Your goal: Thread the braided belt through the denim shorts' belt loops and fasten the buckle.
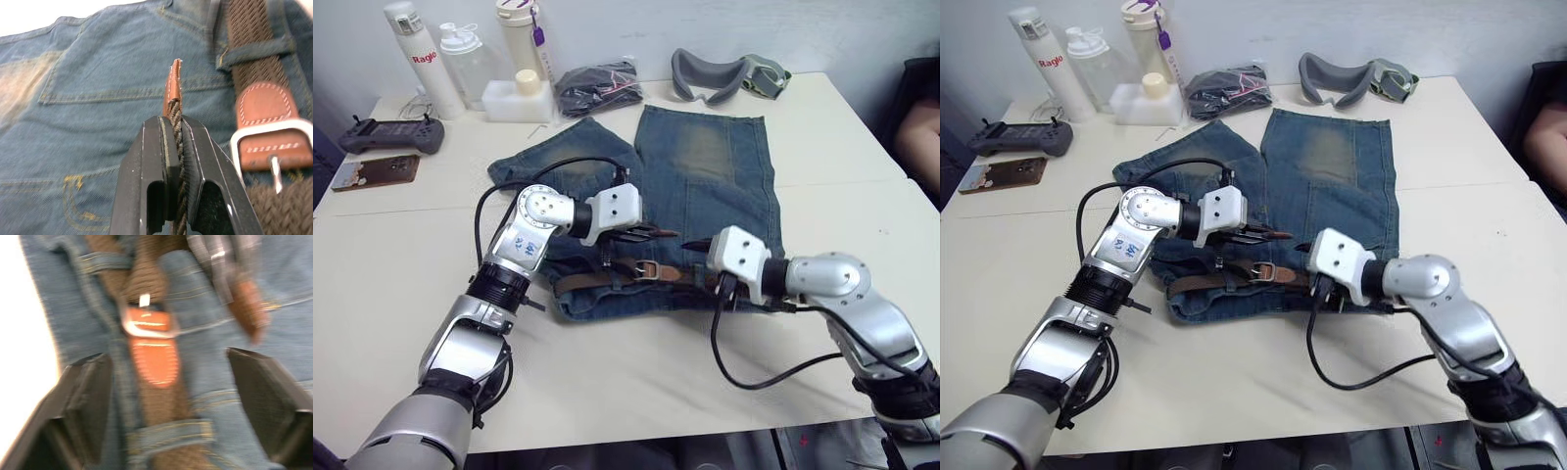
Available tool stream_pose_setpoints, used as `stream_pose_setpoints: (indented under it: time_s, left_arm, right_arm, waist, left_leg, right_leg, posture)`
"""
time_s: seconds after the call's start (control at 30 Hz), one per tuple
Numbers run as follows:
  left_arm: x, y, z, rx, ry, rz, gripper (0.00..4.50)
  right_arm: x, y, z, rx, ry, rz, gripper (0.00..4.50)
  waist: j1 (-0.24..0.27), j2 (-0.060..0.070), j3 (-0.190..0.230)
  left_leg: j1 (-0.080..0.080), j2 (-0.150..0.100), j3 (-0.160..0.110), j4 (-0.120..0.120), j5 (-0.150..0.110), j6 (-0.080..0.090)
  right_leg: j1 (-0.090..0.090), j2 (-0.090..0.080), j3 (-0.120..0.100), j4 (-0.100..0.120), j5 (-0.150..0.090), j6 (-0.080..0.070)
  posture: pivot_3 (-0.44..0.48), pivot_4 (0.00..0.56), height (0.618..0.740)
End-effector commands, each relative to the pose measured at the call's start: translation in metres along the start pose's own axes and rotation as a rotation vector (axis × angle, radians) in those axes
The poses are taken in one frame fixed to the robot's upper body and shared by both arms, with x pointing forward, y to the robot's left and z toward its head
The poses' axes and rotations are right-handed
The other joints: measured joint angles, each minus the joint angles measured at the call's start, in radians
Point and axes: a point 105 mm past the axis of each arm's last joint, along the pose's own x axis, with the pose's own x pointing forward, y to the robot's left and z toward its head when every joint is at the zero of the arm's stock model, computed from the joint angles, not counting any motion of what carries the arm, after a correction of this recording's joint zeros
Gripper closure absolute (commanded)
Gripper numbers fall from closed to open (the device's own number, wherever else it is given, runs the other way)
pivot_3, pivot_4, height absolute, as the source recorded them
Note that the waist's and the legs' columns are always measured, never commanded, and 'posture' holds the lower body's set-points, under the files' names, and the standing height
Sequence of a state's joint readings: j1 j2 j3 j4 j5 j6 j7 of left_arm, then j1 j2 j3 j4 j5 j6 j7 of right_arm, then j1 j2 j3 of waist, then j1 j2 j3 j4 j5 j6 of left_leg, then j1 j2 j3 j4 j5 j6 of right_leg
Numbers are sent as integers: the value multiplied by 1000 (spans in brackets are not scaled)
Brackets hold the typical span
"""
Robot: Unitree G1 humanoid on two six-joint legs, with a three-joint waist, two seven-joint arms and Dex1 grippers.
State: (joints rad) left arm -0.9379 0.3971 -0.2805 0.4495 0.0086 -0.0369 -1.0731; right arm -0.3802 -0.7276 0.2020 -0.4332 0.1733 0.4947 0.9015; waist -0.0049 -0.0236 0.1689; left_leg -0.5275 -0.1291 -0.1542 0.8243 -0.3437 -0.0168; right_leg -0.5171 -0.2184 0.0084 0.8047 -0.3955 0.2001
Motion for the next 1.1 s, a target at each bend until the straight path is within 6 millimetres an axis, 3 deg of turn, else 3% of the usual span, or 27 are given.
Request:
stream_pose_setpoints:
  time_s: [0.03, 0.27, 0.5, 0.6, 0.7, 0.73, 0.83, 1.1]
  left_arm:
    - [-4, 6, 8, 57, 1, 2, 4500]
    - [-11, 2, 3, 78, 26, -34, 4500]
    - [-21, 3, -1, 92, 59, -63, 4500]
    - [-24, 5, -4, 115, 74, -69, 4500]
    - [-26, 7, -5, 131, 82, -73, 4500]
    - [-26, 7, -5, 135, 82, -77, 4500]
    - [-26, 6, -6, 152, 88, -97, 4500]
    - [-27, 1, -8, 163, 85, -136, 4500]
  right_arm:
    - [5, 5, 10, -79, -28, -11, 641]
    - [13, -15, 1, -171, 27, -122, 641]
    - [18, -17, 1, -179, 21, -147, 641]
    - [21, -16, 1, -166, 14, -147, 1408]
    - [21, -17, 1, -157, 9, -164, 2885]
    - [21, -17, 1, -156, 9, -171, 3112]
    - [21, -21, 1, -153, 8, -197, 4474]
    - [20, -27, -1, -133, 16, -245, 4474]
  waist:
    - [1, 0, 0]
    - [1, 0, 0]
    - [1, 0, 0]
    - [0, 0, 0]
    - [1, 0, 0]
    - [1, 0, 0]
    - [0, 0, 0]
    - [-1, 0, -1]
  left_leg:
    - [0, 0, 0, 0, 1, 0]
    - [0, -1, 0, 2, 1, 0]
    - [-1, -1, -1, 4, 1, 0]
    - [-3, -1, -1, 7, 1, 0]
    - [-6, -1, -1, 9, 1, 0]
    - [-6, -1, -1, 9, 1, 0]
    - [-6, -1, 0, 10, 1, 0]
    - [-11, -1, 0, 14, 1, 0]
  right_leg:
    - [0, 0, 0, 1, 0, 0]
    - [0, 0, 0, 2, 1, -1]
    - [-1, 0, 0, 5, 1, -1]
    - [-2, 0, 0, 7, 0, -1]
    - [-6, 0, 0, 10, 0, -1]
    - [-6, 0, 0, 10, 0, -1]
    - [-6, 0, 1, 10, 0, -1]
    - [-12, 0, 1, 15, 0, -1]
  posture:
    - [0, 150, 641]
    - [0, 150, 641]
    - [0, 150, 641]
    - [0, 150, 641]
    - [0, 150, 641]
    - [0, 150, 641]
    - [0, 150, 641]
    - [0, 150, 641]
